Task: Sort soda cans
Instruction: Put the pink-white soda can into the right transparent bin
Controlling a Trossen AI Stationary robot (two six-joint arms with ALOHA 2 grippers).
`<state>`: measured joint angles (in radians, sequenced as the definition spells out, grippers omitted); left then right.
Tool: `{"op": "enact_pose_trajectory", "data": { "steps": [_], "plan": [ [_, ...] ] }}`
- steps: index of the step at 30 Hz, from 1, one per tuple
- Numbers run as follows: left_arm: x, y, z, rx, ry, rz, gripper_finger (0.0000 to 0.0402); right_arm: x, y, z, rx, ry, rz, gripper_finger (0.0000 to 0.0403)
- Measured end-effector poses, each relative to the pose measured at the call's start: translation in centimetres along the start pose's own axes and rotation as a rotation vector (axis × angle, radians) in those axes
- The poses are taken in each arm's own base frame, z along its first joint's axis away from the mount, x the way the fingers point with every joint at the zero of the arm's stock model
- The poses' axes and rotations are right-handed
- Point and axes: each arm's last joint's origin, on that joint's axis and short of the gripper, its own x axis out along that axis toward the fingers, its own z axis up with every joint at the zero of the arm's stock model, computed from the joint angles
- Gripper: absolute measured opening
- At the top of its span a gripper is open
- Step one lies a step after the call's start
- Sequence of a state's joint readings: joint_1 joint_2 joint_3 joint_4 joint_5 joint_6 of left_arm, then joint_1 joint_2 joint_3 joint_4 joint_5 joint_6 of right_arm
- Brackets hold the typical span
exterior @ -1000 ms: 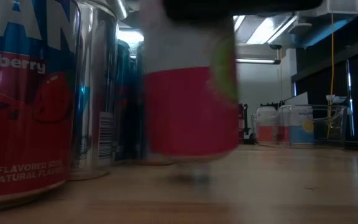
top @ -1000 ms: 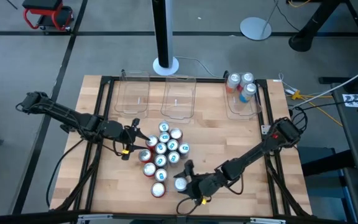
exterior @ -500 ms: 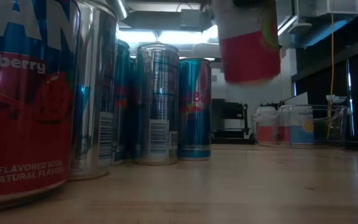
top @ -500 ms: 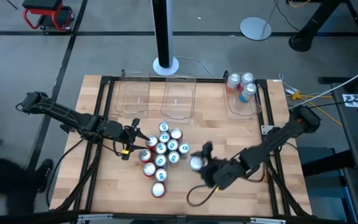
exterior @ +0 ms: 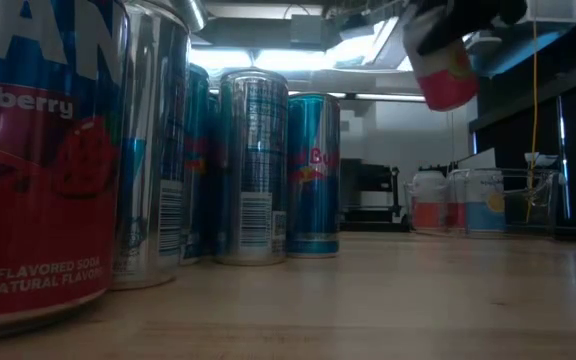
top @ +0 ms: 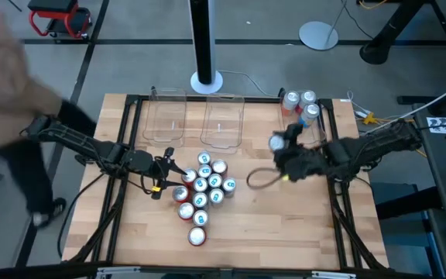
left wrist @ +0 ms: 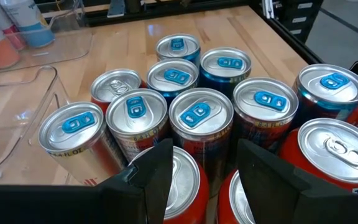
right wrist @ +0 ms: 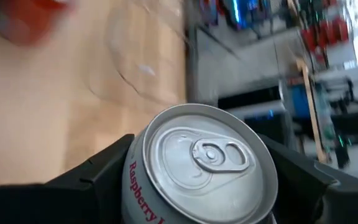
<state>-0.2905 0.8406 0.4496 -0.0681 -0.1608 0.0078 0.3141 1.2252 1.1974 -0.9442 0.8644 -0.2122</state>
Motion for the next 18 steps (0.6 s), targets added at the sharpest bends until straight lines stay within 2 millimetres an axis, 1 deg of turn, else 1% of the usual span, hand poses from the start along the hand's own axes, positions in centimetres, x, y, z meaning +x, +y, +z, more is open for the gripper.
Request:
{"op": "enact_pose_trajectory", "data": {
  "steps": [4,9,15,18],
  "plan": [
    [0.0,0.0,0.0,-0.005,0.003,0.000,0.0169,1.5,-1.7,-2.4,0.042,0.105,-0.039,0.0286],
    [0.0,0.0,0.0,-0.007,0.004,0.000,0.0169,3.6,-2.7,-5.9,0.088,0.213,-0.041,0.0286],
    [0.0,0.0,0.0,0.000,0.003,0.000,0.0169,5.9,-3.6,-9.0,0.168,0.179,-0.071,0.0287],
    [0.0,0.0,0.0,0.000,0.003,0.000,0.0169,7.5,-4.0,-10.7,0.208,0.153,-0.106,0.0287]
  ]
}}
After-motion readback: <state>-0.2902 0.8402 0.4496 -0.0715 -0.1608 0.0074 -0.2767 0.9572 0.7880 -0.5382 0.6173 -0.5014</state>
